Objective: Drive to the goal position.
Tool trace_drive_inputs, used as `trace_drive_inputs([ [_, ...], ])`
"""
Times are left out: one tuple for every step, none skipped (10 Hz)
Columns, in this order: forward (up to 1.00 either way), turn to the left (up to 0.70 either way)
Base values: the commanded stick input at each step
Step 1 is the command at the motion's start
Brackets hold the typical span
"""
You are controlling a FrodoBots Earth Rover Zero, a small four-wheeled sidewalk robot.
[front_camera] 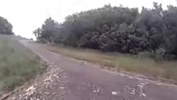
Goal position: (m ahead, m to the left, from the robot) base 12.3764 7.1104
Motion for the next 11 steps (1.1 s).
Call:
trace_drive_inputs([
  [0.70,0.00],
  [0.70,0.00],
  [0.70,0.00],
  [0.70,0.00],
  [0.70,0.15],
  [0.70,0.31],
  [0.70,0.35],
  [0.70,0.35],
  [0.70,0.35],
  [0.70,0.35],
  [0.70,0.35],
])
